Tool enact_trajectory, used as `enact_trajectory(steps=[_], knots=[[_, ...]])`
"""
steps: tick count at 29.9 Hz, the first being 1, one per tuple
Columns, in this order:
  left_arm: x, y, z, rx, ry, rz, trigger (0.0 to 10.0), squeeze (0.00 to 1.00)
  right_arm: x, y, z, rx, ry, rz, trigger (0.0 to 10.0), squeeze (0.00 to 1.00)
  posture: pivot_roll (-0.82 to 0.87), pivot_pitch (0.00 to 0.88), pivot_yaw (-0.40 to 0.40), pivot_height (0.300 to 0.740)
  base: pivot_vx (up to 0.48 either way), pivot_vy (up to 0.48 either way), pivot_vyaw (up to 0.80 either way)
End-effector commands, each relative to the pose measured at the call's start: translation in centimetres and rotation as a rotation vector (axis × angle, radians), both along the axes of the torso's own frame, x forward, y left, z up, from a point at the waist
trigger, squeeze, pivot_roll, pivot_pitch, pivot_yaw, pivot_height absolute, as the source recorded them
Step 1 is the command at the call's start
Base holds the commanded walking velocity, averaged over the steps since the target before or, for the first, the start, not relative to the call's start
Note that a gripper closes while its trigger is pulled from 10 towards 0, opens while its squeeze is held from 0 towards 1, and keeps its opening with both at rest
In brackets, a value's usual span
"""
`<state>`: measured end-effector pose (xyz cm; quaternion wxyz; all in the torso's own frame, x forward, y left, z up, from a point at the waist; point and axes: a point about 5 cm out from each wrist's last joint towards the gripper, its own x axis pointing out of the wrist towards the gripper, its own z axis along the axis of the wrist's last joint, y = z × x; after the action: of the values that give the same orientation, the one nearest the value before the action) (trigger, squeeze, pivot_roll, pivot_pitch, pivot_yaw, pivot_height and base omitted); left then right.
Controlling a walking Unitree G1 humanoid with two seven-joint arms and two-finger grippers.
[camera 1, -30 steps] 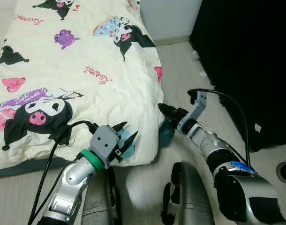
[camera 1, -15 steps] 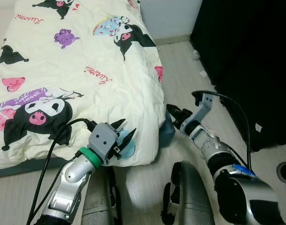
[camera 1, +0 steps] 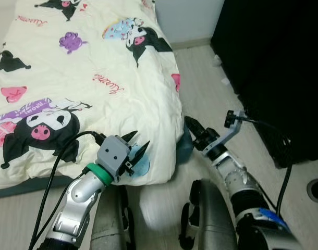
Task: Clean up the room
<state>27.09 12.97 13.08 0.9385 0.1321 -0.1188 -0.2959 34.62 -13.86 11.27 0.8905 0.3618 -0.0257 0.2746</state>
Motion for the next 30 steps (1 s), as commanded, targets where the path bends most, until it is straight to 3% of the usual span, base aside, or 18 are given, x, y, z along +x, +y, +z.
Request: enact_trajectory(steps=[1,8,12,20,22,30], knots=[[-0.5,0.0,-0.9,0.017,0.030,-0.004,10.0,0.00,-0.7,-0.3,-0.9,0.048,0.016,0.000,10.0,1.00,0.08,0.272,0.047,0.604,0.000,0.000,0.00],[-1.1,-0.7,-0.6,-0.004,0.036,-0.072,10.0,0.00,-1.5,0.2,-1.5,0.111,0.031,0.052,10.0,1.00,0.09,0.271,0.049,0.604,0.000,0.000,0.00],[-1.6,-0.8,-0.5,0.005,0.040,-0.112,10.0,0.00,-1.5,0.5,-2.9,0.068,0.136,0.068,10.0,1.00,0.09,0.280,0.050,0.604,0.000,0.000,0.00],[-1.4,0.6,0.9,-0.052,-0.002,-0.031,10.0,0.00,-1.0,0.8,-3.2,0.065,0.204,0.109,10.0,1.00,0.10,0.299,0.042,0.604,0.000,0.000,0.00],[-1.6,1.0,1.1,-0.047,-0.011,-0.012,10.0,0.00,-0.4,1.7,-3.1,0.020,0.250,0.165,10.0,1.00,0.12,0.314,0.020,0.604,0.000,0.000,0.00],[-2.2,1.6,1.3,-0.035,-0.016,0.026,10.0,0.00,0.4,3.4,-1.6,0.055,0.223,0.264,10.0,1.00,0.14,0.323,-0.007,0.604,0.000,0.000,0.00]])
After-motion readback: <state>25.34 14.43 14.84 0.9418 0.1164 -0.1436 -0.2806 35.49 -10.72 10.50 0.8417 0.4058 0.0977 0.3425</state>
